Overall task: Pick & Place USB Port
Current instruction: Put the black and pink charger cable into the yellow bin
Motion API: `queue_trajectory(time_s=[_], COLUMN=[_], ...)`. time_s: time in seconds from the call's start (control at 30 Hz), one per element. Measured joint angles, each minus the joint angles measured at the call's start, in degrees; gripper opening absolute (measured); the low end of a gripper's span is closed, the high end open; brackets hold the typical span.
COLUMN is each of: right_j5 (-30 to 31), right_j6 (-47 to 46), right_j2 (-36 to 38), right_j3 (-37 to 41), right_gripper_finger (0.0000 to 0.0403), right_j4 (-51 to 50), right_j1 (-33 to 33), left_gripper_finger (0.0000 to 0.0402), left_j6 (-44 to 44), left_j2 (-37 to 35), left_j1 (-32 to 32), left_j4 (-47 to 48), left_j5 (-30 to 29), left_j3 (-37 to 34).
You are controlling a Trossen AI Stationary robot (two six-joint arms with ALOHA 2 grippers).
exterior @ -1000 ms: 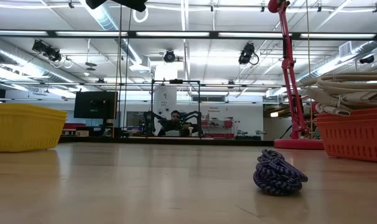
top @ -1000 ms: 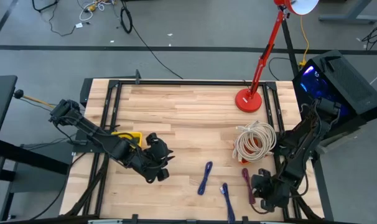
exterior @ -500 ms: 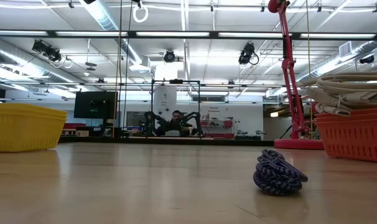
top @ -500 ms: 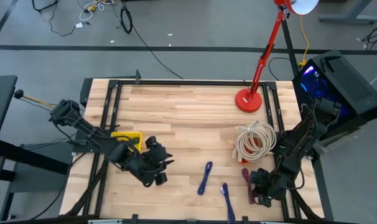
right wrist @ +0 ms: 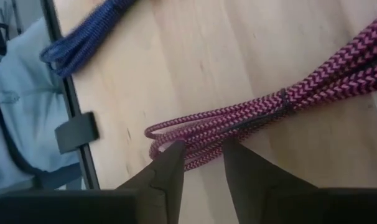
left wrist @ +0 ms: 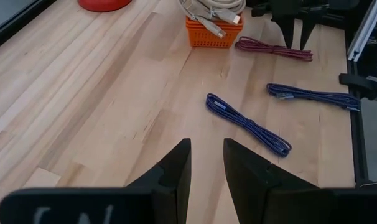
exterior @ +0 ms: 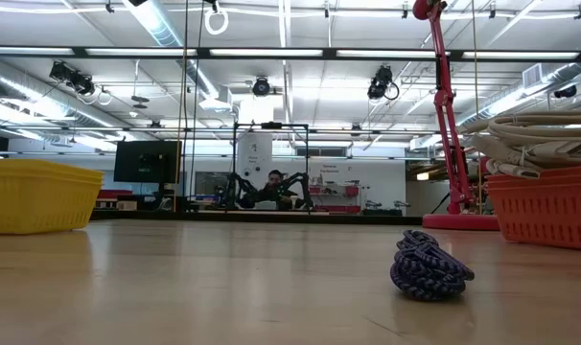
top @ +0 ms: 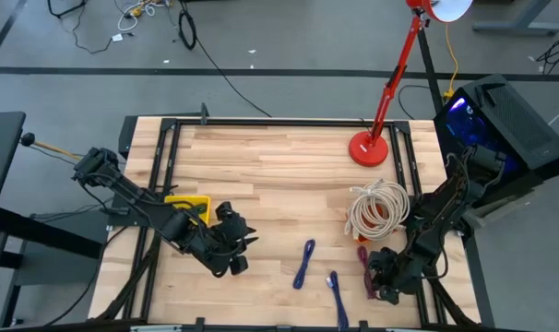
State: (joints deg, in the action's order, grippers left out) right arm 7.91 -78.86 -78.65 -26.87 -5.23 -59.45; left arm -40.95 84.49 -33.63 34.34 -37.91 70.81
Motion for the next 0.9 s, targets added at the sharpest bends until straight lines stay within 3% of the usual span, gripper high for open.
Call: queue_trajectory(time_s=[0.17,0.63,0.9], right_j5=[-2.41,0.04,-0.49], right_j6=[-0.34,-3.42,-4.45], right_j2=[0.0,-0.37,-6.83], right_j3=[0.0,-0.15,-0.41], right_gripper_finger=[0.0114,0.0114,0.0099], right_j4=[0.06,-4.32,2.74], right_j1=[0.01,2.61,3.68], left_gripper_finger=[0.0099,0.0099,0.0099], left_j6=[0.0,-0.13,-0.31], left_j2=[0.0,0.0,0.0], left_j1=[0.0,0.0,0.02], left_j4=[-0.06,-0.12,-0.12], left_j5=[0.0,0.04,0.2], left_j3=[0.0,0.0,0.0])
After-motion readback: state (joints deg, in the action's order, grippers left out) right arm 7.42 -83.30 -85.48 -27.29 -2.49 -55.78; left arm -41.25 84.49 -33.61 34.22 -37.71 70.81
